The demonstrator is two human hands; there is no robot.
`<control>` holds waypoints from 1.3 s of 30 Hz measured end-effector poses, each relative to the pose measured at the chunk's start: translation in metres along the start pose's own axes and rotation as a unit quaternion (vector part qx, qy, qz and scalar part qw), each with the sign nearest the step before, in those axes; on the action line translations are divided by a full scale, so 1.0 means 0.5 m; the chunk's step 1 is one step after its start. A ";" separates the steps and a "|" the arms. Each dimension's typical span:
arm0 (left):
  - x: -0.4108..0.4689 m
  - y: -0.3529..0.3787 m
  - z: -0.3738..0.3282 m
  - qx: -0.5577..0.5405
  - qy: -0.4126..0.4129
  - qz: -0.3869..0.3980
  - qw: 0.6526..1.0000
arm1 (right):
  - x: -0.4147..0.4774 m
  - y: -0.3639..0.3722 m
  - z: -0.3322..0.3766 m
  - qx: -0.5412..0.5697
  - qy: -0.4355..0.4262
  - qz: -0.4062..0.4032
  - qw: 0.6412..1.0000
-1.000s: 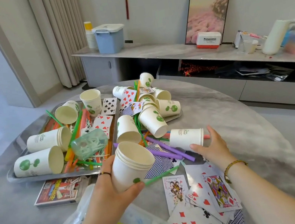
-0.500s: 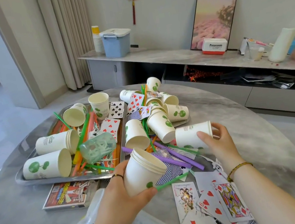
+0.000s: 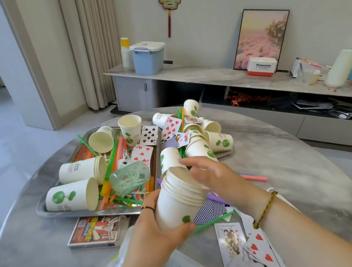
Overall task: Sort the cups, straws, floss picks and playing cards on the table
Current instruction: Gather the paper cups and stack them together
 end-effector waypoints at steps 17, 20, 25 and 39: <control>0.078 -0.080 0.114 -0.037 -0.066 -0.068 0.995 | 0.143 -0.189 -0.215 -0.168 0.187 -0.294 0.922; 0.087 -0.105 0.121 -0.040 -0.066 -0.080 0.994 | 0.116 -0.191 -0.211 -0.163 0.181 -0.297 0.923; 0.084 -0.106 0.114 -0.067 -0.073 -0.073 0.992 | 0.062 -0.164 -0.176 -0.036 0.131 -0.282 0.950; 0.041 -0.040 0.065 0.031 -0.048 0.004 0.998 | 0.032 0.025 -0.021 0.183 -0.057 -0.126 0.973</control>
Point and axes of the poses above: each hand's wrist, its own x-axis towards the middle knuckle, its own y-axis out of the palm, z = x × y, the point moved 9 cm from there along x, towards the middle knuckle, and after that the axes turned 9 degrees about x, right-handed, at the moved point
